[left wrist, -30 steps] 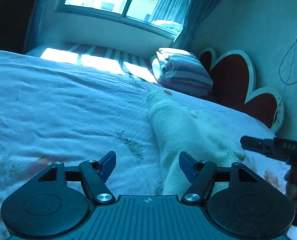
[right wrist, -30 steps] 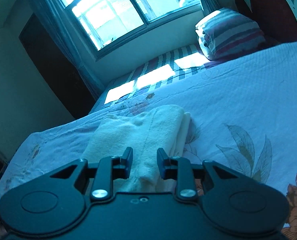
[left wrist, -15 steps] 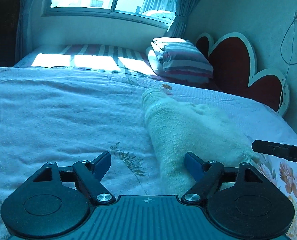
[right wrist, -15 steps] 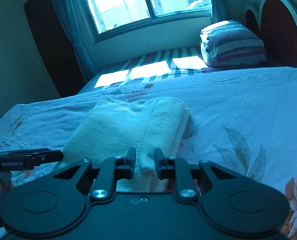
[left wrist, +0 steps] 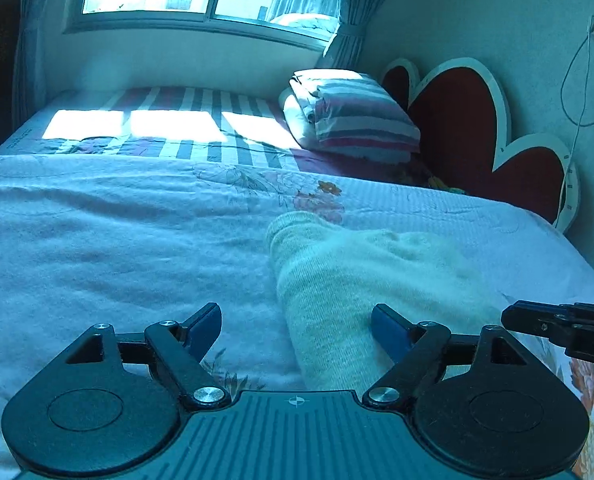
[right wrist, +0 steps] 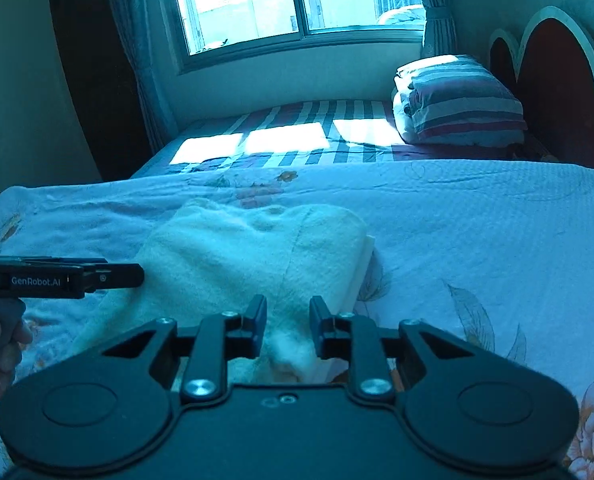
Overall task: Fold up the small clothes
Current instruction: 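Open both tools and pull them back from the folded sweater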
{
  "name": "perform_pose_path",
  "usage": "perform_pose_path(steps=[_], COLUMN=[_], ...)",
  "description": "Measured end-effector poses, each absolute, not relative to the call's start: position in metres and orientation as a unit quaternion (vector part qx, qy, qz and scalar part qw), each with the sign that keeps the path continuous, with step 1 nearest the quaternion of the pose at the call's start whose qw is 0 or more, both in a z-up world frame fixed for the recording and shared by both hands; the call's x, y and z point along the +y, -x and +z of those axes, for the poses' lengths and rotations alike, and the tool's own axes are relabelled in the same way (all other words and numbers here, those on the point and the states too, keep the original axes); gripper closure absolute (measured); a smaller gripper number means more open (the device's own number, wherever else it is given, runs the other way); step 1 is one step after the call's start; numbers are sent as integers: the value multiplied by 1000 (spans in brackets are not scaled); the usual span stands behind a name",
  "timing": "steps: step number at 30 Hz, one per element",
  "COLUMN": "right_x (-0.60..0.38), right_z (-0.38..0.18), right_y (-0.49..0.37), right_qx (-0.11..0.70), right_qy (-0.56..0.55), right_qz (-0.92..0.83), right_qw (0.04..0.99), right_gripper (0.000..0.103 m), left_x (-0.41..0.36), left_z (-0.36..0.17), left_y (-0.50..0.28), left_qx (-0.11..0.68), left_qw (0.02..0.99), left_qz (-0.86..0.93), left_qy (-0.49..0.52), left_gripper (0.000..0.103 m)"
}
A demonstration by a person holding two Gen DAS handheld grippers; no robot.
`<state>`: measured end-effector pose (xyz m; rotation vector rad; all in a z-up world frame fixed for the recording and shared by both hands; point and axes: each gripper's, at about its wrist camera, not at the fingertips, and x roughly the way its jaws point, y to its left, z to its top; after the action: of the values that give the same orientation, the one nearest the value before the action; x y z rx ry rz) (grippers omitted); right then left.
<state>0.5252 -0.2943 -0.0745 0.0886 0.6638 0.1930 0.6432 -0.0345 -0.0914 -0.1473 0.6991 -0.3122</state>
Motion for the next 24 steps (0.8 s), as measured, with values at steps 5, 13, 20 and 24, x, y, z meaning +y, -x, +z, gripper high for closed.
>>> perform_pose_path(steps=[5, 13, 20, 24], right_x=[-298, -289, -298, -286], right_z=[-79, -101, -76, -104], right_y=[-561, -594, -510, -471], right_qx=[328, 366, 350, 408], right_qy=[-58, -41, -77, -51], right_qz=[67, 44, 78, 76], right_qw=[941, 929, 930, 908], right_gripper=[77, 76, 65, 68], left_x=[-42, -62, -29, -20], left_z=[-91, -90, -93, -109], left_y=[-685, -695, -600, -566], left_qx=[353, 369, 377, 390], left_qw=[921, 916, 905, 900], left_qz=[-153, -157, -193, -192], left_qy=[62, 0, 22, 24], left_gripper=[21, 21, 20, 20])
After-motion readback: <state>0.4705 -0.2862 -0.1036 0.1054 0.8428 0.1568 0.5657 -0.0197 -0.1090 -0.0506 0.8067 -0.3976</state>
